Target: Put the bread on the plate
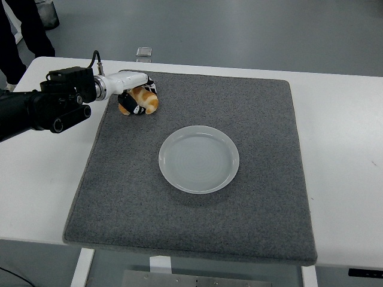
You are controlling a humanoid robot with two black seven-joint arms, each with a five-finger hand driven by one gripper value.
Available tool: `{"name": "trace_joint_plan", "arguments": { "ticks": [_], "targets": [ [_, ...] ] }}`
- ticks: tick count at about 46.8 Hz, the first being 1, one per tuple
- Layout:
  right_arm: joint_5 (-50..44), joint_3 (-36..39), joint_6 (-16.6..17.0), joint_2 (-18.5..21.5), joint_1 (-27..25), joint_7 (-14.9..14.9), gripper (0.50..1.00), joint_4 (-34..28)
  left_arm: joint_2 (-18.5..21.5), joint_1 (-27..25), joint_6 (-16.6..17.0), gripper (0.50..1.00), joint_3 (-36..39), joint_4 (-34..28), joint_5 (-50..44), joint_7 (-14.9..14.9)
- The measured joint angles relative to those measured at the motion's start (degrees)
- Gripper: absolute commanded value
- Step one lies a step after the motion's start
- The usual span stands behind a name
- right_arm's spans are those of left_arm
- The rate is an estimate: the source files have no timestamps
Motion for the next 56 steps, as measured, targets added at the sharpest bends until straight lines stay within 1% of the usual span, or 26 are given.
{"name": "trace_joint_plan", "arguments": {
  "ticks": [4,9,15,26,34,39,48,56],
  "targets": [
    [0.0,0.0,0.0,0.0,0.0,0.0,0.952,0.0,0.0,-1.2,0.8,0.5,-0.1,-0.9,-0.1,0.0],
    [0.0,0.0,0.0,0.0,0.0,0.0,0.952,0.0,0.8,-3.8,1.2,0.5,-0.6,-4.6,-0.9,0.0],
    [0.0,0.0,0.0,0.0,0.1,0.0,0.952,0.0,3.6,-8.8,1.2,0.5,-2.4,-7.4,-1.1,0.1],
    [0.0,0.0,0.0,0.0,0.0,0.0,0.952,0.0,8.3,-18.3,-0.6,0.5,-2.8,-11.0,-1.2,0.0],
    [0.0,0.0,0.0,0.0,0.1,0.0,0.952,0.0,11.7,-23.2,-2.1,0.5,-2.8,-15.8,-1.2,-0.7],
    [0.0,0.0,0.0,0.0,0.1,0.0,0.952,0.0,12.6,-24.8,-2.6,0.5,-2.9,-20.6,-1.0,-2.0],
    [0.0,0.0,0.0,0.0,0.0,0.0,0.952,0.0,12.3,-25.5,-2.7,0.5,-2.8,-29.3,0.0,-5.1],
    [0.0,0.0,0.0,0.0,0.1,0.0,0.952,0.0,11.1,-25.4,-2.7,0.5,-2.9,-32.5,2.9,-8.1]
  ]
}}
